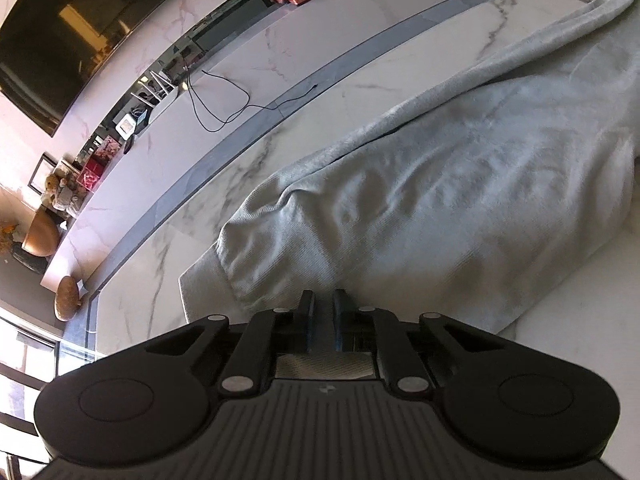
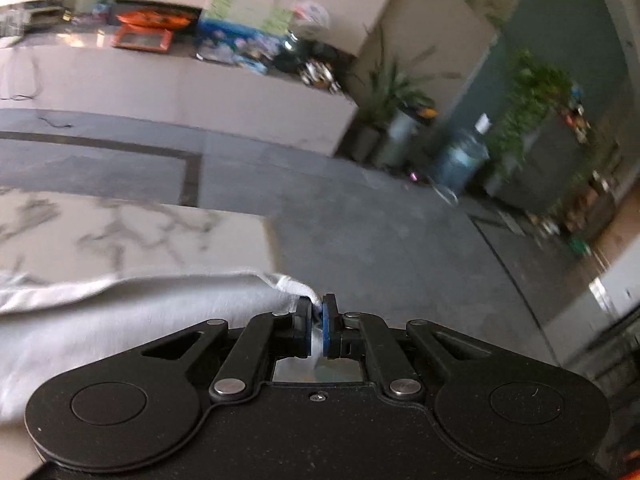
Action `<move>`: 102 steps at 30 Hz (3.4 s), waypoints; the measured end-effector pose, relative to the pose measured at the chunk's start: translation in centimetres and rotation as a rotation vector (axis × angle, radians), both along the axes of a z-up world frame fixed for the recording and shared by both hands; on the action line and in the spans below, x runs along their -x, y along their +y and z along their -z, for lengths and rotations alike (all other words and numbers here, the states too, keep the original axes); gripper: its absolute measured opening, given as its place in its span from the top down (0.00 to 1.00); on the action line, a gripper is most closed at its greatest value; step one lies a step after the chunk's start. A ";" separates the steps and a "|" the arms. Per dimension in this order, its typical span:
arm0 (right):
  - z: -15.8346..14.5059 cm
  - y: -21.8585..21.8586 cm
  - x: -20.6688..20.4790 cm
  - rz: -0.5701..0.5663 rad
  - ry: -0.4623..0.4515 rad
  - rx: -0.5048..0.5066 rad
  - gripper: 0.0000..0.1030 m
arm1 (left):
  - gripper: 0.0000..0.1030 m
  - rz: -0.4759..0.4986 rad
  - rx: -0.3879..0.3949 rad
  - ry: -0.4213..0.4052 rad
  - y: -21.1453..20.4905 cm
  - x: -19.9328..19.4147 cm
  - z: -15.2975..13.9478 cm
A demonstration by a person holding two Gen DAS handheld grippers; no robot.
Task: Fold clothes
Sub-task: 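Open both grippers to release the folded edge, then grasp the ribbed end of the folded sweatshirt with the left gripper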
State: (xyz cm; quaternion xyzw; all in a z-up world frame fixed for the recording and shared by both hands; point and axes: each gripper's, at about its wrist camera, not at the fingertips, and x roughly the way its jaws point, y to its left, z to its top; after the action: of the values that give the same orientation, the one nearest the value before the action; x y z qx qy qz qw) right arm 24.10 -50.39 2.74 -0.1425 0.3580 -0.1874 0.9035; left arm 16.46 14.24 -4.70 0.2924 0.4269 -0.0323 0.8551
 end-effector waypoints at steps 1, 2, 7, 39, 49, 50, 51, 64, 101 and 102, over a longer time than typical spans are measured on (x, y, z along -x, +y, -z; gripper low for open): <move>0.7 0.1 -1.2 0.007 0.024 0.023 0.97 | 0.92 0.000 0.001 -0.001 0.1 -0.1 0.0; 1.3 0.3 -2.0 0.004 0.038 0.042 0.97 | 0.92 0.000 0.002 -0.002 0.1 -0.1 0.1; 4.8 0.7 -4.5 0.034 0.143 0.054 0.96 | 0.93 0.003 0.001 0.001 0.1 -0.2 0.1; 4.6 24.0 -1.0 -0.532 0.042 -0.321 0.70 | 0.80 -0.240 0.259 -0.133 8.8 1.5 -4.8; 5.0 21.5 3.1 -0.505 0.043 -0.299 0.66 | 0.63 -0.414 0.514 -0.102 12.1 2.1 -5.1; 5.1 21.2 3.7 -0.504 0.044 -0.294 0.66 | 0.62 -0.417 0.522 -0.102 12.2 2.2 -5.1; 5.2 21.0 4.1 -0.503 0.046 -0.295 0.65 | 0.62 -0.429 0.552 -0.103 12.4 2.5 -5.1; 6.4 21.0 5.4 -0.485 0.068 -0.319 0.63 | 0.78 -0.469 0.578 0.055 12.2 2.5 -3.4; 6.6 20.3 6.7 -0.471 0.105 -0.360 0.63 | 0.72 -0.679 0.578 0.039 11.4 1.3 -2.3; 6.5 20.4 6.7 -0.468 0.109 -0.361 0.63 | 0.76 -0.679 0.568 0.037 11.2 1.4 -2.5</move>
State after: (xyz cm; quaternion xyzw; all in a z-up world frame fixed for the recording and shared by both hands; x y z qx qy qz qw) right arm 17.39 -30.03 -3.81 -0.0681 0.3908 0.1005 0.9124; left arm 15.09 25.46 -2.23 -0.1117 0.4882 0.1290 0.8559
